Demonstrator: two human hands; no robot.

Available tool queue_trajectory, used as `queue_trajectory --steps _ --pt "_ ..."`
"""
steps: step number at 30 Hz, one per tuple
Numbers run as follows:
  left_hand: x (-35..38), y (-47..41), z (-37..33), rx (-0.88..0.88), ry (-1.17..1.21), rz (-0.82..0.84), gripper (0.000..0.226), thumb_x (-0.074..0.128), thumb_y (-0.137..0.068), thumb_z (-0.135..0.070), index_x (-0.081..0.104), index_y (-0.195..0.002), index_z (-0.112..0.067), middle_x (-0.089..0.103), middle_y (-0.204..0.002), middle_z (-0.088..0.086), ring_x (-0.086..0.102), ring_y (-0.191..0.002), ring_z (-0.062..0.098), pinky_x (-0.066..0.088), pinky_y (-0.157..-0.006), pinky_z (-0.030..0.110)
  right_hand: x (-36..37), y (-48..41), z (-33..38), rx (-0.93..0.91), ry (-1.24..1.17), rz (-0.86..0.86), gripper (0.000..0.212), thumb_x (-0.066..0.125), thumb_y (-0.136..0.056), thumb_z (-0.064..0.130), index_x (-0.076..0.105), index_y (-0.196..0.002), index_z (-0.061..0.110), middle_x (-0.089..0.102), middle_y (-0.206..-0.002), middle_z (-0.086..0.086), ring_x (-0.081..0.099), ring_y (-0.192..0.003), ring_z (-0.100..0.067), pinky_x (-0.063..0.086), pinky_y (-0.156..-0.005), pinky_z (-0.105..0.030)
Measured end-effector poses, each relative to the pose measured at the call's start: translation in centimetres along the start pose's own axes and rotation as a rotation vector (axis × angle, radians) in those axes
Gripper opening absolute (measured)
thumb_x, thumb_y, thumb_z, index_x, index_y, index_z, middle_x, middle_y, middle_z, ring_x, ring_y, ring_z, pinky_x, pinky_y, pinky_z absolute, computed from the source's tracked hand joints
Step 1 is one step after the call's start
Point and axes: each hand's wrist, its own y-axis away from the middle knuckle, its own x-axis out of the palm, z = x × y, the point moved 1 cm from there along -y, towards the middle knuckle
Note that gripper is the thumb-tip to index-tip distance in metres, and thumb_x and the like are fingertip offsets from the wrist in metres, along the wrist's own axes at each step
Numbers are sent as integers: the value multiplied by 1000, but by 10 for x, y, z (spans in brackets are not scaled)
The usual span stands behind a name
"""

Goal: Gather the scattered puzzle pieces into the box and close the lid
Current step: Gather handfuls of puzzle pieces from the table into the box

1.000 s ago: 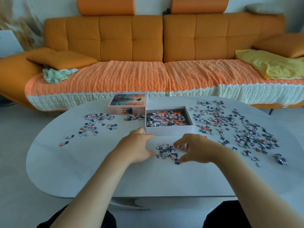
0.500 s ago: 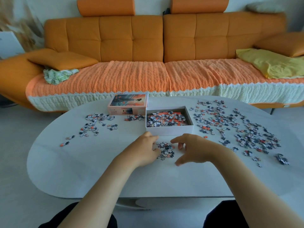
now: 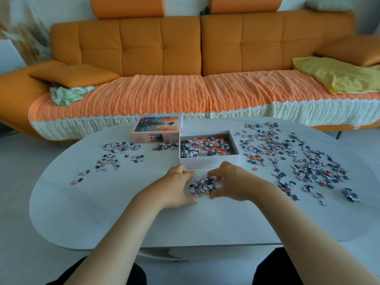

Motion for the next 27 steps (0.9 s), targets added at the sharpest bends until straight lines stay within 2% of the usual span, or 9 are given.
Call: queue_trajectory --steps 3,7,9,13,15,18,21,27 --pt "2 0 3 5 11 -44 70 65 -86 -47 39 -147 -25 37 -122 -11 33 -123 7 35 -104 29 1 -2 4 -5 15 11 72 74 -77 51 46 -140 33 42 -123 4 51 -105 -18 46 -91 -33" --pt "8 -8 -8 47 42 -121 46 68 -85 -45 59 -129 -32 40 -99 -11 46 -92 8 40 -78 25 3 -5 13 -54 -9 -12 44 75 -79 44 63 -119 32 43 -109 3 52 -90 -17 44 -76 -28" --pt "8 -10 -13 43 80 -151 39 71 -83 -43 65 -119 -31 44 -96 -9 49 -88 10 41 -74 25 4 -7 16 -53 -32 -39 36 76 -79 42 66 -110 29 44 -103 3 52 -85 -16 42 -69 -26" --pt "6 -9 -15 10 155 -208 29 77 -78 -40 69 -102 -26 49 -91 -9 52 -82 10 42 -71 24 3 -8 18 -37 -63 -86 33 78 -78 34 70 -109 25 51 -94 6 53 -84 -14 40 -62 -19" --pt "7 -9 -15 0 168 -223 21 78 -77 -38 68 -92 -27 50 -88 -9 51 -78 8 38 -65 20 2 -8 19 -16 -111 -88 26 79 -77 26 73 -102 21 58 -88 7 58 -80 -15 44 -57 -18" --pt "7 -8 -15 -8 190 -238 14 78 -78 -28 68 -89 -26 53 -87 -10 53 -77 8 37 -62 14 1 -8 21 7 -154 -96 18 78 -76 18 75 -94 17 65 -86 2 65 -75 -20 55 -58 -27" --pt "6 -8 -15 -14 210 -268 12 78 -77 -26 71 -86 -25 59 -85 -9 56 -76 7 42 -63 16 1 -11 23 17 -172 -103 14 76 -76 15 75 -90 18 66 -84 2 67 -75 -21 60 -63 -32" --pt "-2 -10 -12 -45 369 -313 10 79 -77 -21 72 -82 -27 67 -74 -12 60 -68 2 42 -57 12 -10 -14 22 24 -225 -107 9 77 -78 22 76 -87 24 71 -77 3 70 -70 -17 60 -65 -29"
